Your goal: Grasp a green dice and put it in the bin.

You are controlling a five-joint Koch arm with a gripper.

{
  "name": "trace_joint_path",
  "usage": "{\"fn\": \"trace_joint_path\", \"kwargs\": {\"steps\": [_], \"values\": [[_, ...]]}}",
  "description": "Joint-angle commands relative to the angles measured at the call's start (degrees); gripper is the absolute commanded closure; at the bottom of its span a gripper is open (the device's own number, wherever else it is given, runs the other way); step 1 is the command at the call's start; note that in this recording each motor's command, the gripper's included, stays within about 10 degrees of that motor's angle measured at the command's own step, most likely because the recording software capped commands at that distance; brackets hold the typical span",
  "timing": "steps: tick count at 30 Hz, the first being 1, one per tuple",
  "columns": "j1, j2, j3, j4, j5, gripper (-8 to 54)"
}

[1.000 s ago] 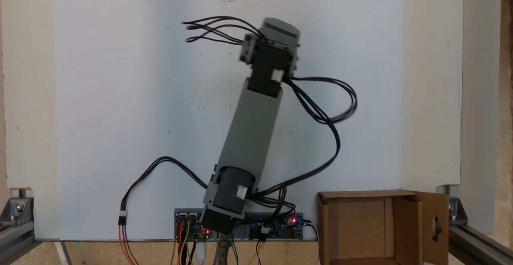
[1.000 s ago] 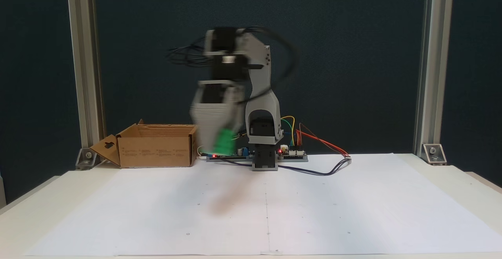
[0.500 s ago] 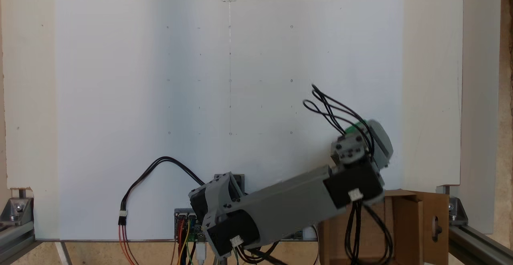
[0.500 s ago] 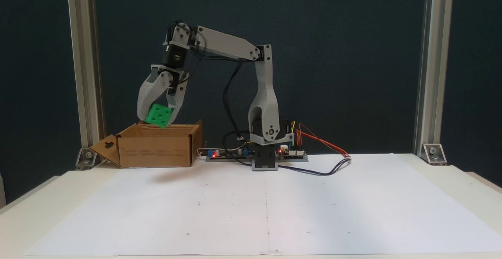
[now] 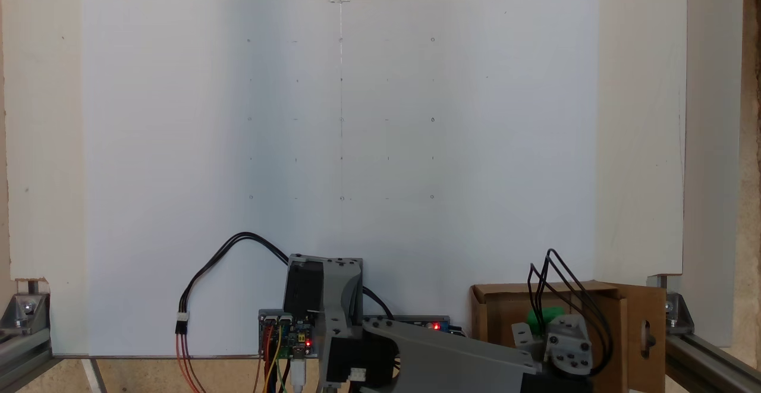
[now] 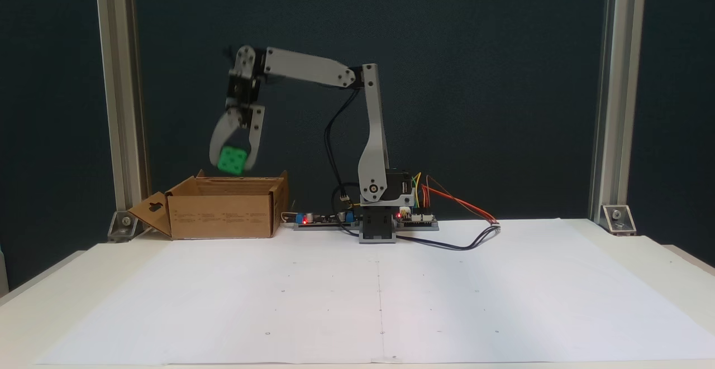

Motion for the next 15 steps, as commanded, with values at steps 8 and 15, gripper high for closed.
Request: {"fn": "trace_joint_path", "kwargs": {"steps": [8, 15], "values": [[3.4, -7.3, 4.7, -13.4, -5.0, 33.9], [4.4, -7.4, 4.7, -14.7, -5.0, 16.1]]}}
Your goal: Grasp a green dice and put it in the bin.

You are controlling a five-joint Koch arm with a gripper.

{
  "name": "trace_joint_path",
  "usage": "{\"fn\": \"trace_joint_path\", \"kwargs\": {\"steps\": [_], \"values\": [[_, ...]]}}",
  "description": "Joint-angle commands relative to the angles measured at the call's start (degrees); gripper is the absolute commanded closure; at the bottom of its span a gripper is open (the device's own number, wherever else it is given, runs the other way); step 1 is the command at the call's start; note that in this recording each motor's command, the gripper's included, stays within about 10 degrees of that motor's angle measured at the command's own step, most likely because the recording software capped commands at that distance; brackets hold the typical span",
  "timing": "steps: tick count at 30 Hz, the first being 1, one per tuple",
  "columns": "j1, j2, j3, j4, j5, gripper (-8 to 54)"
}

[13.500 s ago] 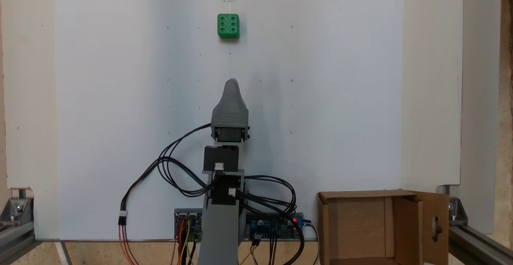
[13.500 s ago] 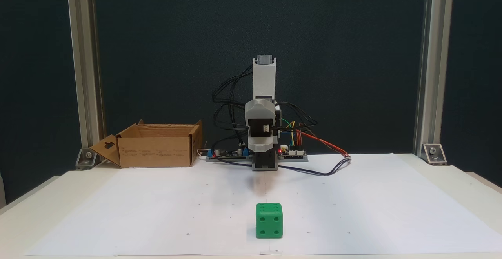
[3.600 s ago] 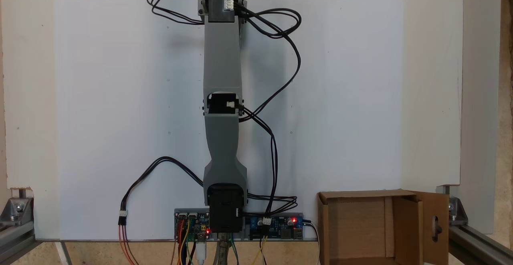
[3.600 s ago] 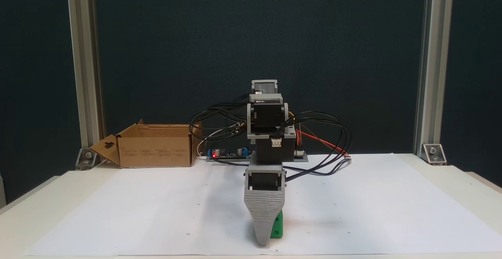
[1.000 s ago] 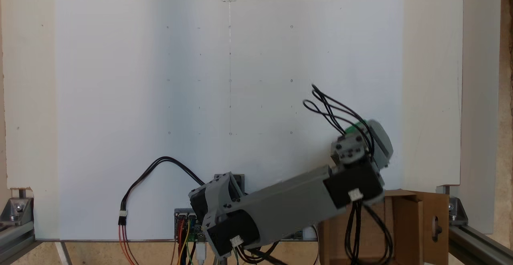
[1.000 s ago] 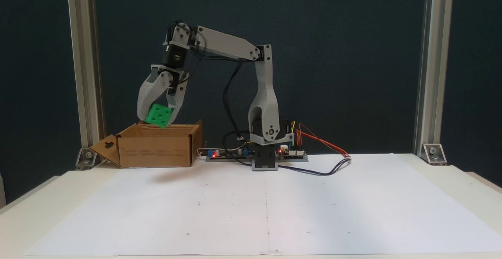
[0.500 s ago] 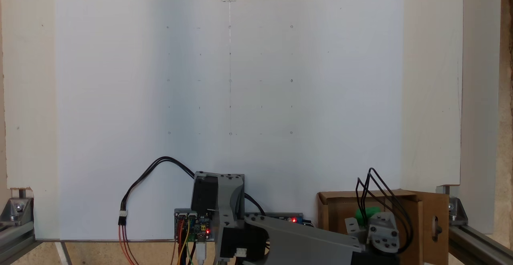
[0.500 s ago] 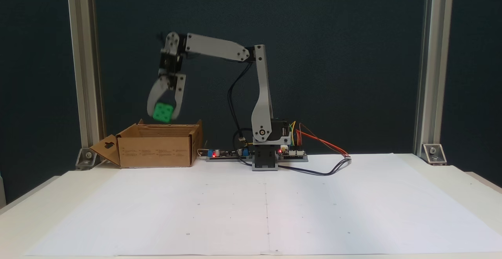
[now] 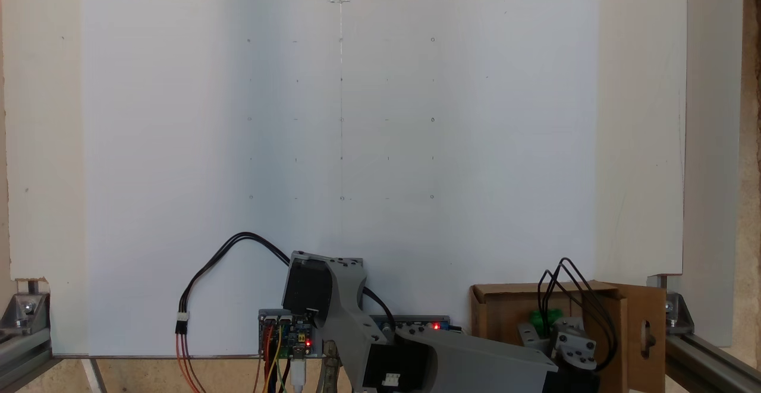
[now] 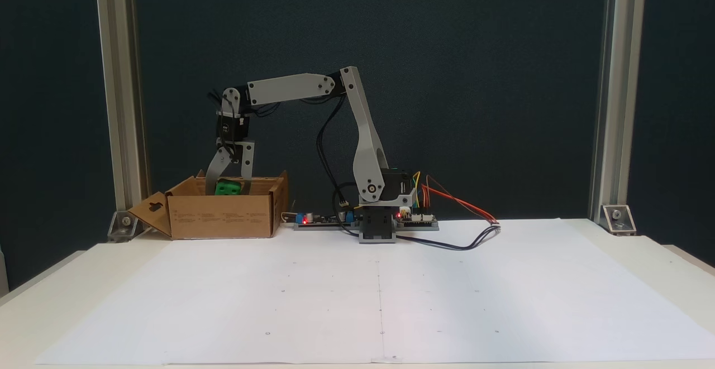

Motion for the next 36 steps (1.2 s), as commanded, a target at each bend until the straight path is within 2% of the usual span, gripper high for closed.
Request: {"fn": "trace_joint_path", "kwargs": {"steps": [1, 4, 7, 12, 15, 19, 22, 36], "values": [[0.9, 1.0, -1.4, -0.8, -3.9, 13.4], [1.2, 1.1, -1.5, -1.8, -3.8, 10.0], [1.8, 2.1, -1.7, -3.4, -3.8, 10.0], [0.2, 10.2, -1.7, -3.0, -3.0, 8.5], [-4.6, 16.5, -1.7, -3.0, 3.3, 8.5], [-14.5, 24.0, -1.6, -2.9, 10.9, 8.4], [-25.5, 26.4, -1.5, -2.7, 16.1, 4.3], [-78.6, 25.8, -0.6, -3.3, 25.7, 2.3]]}}
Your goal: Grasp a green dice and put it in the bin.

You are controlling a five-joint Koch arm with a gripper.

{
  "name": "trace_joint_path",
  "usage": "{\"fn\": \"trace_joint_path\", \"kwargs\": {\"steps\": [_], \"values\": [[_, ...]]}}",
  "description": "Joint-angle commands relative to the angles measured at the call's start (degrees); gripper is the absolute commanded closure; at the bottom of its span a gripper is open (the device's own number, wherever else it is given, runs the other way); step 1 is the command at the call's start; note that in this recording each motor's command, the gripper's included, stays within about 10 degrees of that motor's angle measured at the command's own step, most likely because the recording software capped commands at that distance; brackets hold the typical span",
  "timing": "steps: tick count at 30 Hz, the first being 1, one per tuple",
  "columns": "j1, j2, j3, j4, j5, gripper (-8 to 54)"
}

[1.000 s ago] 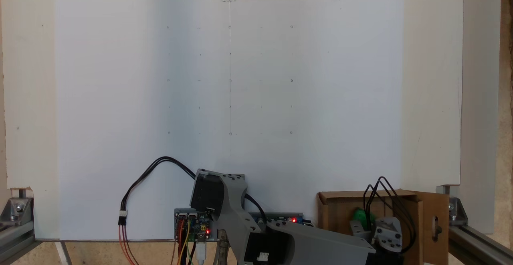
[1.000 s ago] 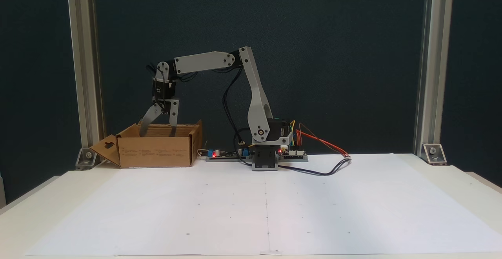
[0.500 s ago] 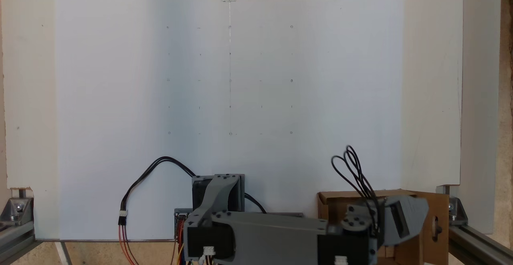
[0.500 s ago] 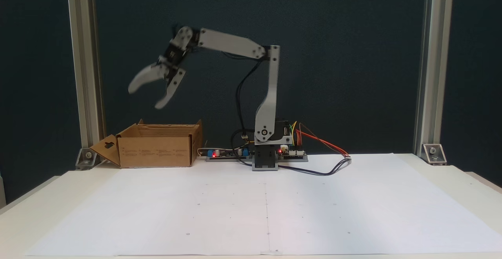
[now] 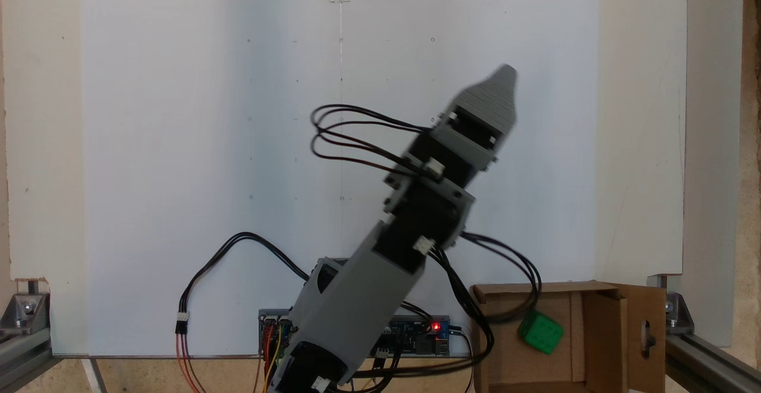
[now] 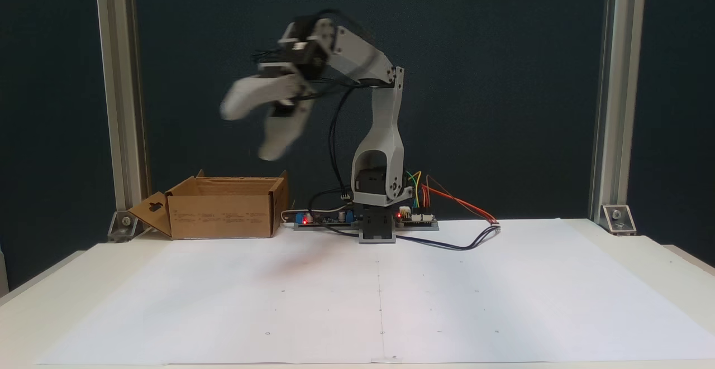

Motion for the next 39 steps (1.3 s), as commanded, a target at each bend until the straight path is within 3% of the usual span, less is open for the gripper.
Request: {"fn": "trace_joint_path", "kwargs": {"steps": [1, 7, 12, 26, 39], "values": [[-7.9, 1.0, -1.2, -0.8, 4.0, 2.2], [-25.8, 1.0, -1.0, -4.6, 6.9, 2.1], [-29.4, 4.3, 6.2, -14.9, 6.9, 2.1], [-27.5, 36.2, 47.3, -49.1, 6.9, 0.3], [-24.0, 37.0, 72.2, -79.8, 6.3, 0.3]]}}
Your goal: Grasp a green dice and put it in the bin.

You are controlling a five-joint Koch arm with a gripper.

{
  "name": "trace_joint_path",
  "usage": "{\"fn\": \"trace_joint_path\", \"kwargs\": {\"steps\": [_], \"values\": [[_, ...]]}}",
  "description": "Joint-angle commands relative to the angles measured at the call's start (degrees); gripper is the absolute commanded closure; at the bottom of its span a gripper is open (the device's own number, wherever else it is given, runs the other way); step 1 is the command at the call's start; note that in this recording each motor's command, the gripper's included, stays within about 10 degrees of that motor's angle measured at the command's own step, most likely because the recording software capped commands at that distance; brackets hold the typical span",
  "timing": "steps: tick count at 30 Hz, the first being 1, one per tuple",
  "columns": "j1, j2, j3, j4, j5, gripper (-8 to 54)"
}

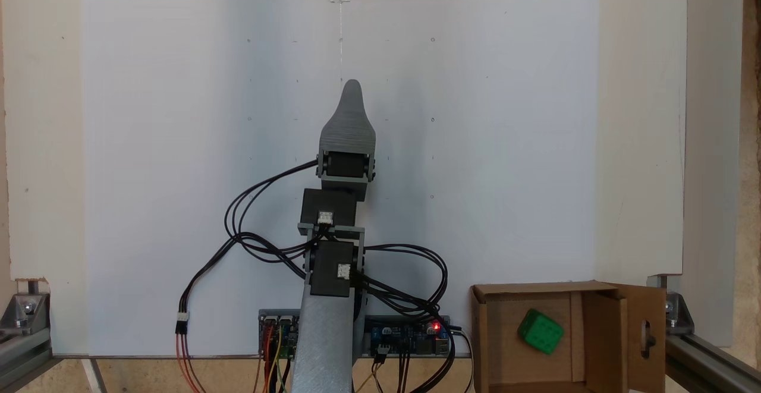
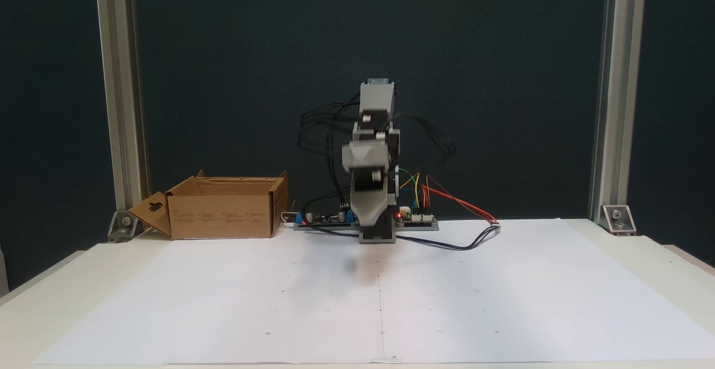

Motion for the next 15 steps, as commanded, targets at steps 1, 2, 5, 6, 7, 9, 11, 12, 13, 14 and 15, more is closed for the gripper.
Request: {"fn": "trace_joint_path", "kwargs": {"steps": [1, 2, 5, 6, 7, 9, 11, 12, 13, 14, 15], "values": [[0.0, 6.6, 1.3, -9.6, 1.5, 0.4], [0.0, 6.5, 3.8, -11.8, 1.2, 0.4], [-0.1, 6.5, 10.6, -19.0, 1.2, 0.8], [-0.2, 6.5, 12.7, -21.1, 1.2, 0.9], [-0.3, 6.5, 14.9, -23.7, 1.2, 0.9], [-0.4, 6.4, 18.5, -28.3, 1.2, 0.9], [-0.4, 6.4, 20.7, -32.9, 1.3, 0.9], [-0.4, 6.4, 21.6, -34.7, 1.3, 0.9], [-0.3, 6.4, 22.3, -37.1, 1.2, 0.9], [-0.2, 6.4, 23.1, -39.4, 1.2, 0.8], [-0.2, 6.4, 24.0, -41.6, 1.2, 0.8]]}}
